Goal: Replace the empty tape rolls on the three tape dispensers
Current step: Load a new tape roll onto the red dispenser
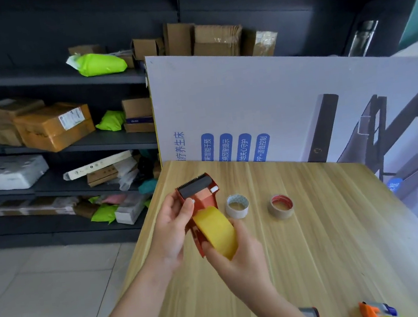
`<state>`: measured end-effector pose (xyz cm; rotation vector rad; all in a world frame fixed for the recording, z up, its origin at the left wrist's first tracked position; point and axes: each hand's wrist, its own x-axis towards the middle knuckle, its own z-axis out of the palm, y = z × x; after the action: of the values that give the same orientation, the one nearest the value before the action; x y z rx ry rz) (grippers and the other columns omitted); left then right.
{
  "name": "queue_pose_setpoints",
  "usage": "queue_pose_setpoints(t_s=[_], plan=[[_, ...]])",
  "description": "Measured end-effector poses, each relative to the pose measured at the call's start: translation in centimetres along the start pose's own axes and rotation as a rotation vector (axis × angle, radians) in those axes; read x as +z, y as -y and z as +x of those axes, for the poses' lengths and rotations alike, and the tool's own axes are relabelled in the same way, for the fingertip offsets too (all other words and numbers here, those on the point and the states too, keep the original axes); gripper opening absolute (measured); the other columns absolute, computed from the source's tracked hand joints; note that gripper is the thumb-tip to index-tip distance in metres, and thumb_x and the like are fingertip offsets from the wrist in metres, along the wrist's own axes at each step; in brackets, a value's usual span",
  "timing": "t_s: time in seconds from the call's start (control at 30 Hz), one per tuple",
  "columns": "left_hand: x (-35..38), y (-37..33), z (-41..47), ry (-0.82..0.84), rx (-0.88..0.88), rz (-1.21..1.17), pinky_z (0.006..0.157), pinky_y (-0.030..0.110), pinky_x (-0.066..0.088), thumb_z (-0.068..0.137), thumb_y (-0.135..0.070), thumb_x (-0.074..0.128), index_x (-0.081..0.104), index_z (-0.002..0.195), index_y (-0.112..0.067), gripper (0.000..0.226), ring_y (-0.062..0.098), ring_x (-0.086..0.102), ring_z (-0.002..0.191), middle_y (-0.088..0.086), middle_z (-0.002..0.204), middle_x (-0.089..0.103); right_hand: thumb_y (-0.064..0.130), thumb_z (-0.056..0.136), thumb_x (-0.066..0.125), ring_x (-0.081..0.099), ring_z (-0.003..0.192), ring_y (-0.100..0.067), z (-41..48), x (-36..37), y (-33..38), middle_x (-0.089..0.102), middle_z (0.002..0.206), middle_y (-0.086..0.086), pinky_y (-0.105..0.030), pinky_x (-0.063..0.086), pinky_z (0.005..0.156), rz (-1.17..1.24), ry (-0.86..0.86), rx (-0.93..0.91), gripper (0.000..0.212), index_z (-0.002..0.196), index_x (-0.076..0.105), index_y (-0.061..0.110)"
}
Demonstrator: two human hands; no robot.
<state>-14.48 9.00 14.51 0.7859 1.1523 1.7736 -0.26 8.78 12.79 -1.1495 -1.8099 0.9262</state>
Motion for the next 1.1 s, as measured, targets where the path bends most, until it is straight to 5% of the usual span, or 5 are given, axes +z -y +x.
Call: queue_pose_setpoints(t_s=[0.17, 0.53, 0.73, 0.9, 1.1], plan=[[0.7, -0.9, -0.5, 0.028, 0.097, 0.084, 0.076, 0.019, 0.053, 0.089, -0.006, 0.059, 0.06, 0.113, -0.018, 0.026, 0.009, 0.067, 0.098, -0.003, 0.103, 0.073, 0.054, 0.062, 0.075, 0.062, 0.073, -0.008, 1.5, -0.8, 1.1, 0.065, 0.077, 0.008, -0.03, 0.052, 0.064, -0.19, 0.037, 0.032, 0.048, 0.094, 0.051, 0.027], [1.4, -2.8, -1.4, -0.012, 0.137, 0.192, 0.091, 0.043, 0.054, 0.095, -0.006, 0.052, 0.053, 0.117, -0.055, 0.053, 0.017, 0.062, 0.108, 0.005, 0.124, 0.058, 0.048, 0.071, 0.071, 0.058, 0.063, -0.008, 0.5, -1.2, 1.6, 0.058, 0.066, 0.013, -0.016, 0.041, 0.049, -0.208, -0.161, -0.163, 0.03, 0.09, 0.054, 0.032], [1.6, -4.1, -2.1, -0.047, 0.529, 0.807, 0.103, 0.023, 0.034, 0.086, -0.021, 0.066, 0.071, 0.086, -0.04, 0.02, 0.001, 0.036, 0.129, -0.012, 0.133, 0.043, 0.043, 0.069, 0.071, 0.06, 0.071, -0.007, 0.2, -1.1, 1.8, 0.065, 0.079, 0.016, -0.008, 0.04, 0.058, -0.19, -0.252, -0.257, 0.039, 0.103, 0.063, 0.025], [1.2, -5.2, -2.1, 0.007, 0.585, 1.082, 0.106, 0.02, 0.02, 0.081, -0.025, 0.073, 0.077, 0.082, -0.024, 0.005, -0.003, 0.029, 0.124, -0.02, 0.129, 0.039, 0.044, 0.07, 0.068, 0.063, 0.071, -0.006, 0.0, -1.2, 2.2, 0.067, 0.085, 0.015, -0.011, 0.042, 0.059, -0.203, -0.242, -0.301, 0.047, 0.112, 0.064, 0.023], [1.7, -5.9, -2.6, 0.001, 0.675, 1.353, 0.1, 0.026, 0.033, 0.085, -0.015, 0.067, 0.069, 0.078, -0.011, 0.009, 0.022, 0.045, 0.124, 0.006, 0.129, 0.052, 0.039, 0.07, 0.074, 0.062, 0.069, -0.005, -0.4, -1.2, 2.2, 0.064, 0.085, 0.018, -0.009, 0.04, 0.058, -0.206, -0.242, -0.344, 0.045, 0.111, 0.063, 0.024]])
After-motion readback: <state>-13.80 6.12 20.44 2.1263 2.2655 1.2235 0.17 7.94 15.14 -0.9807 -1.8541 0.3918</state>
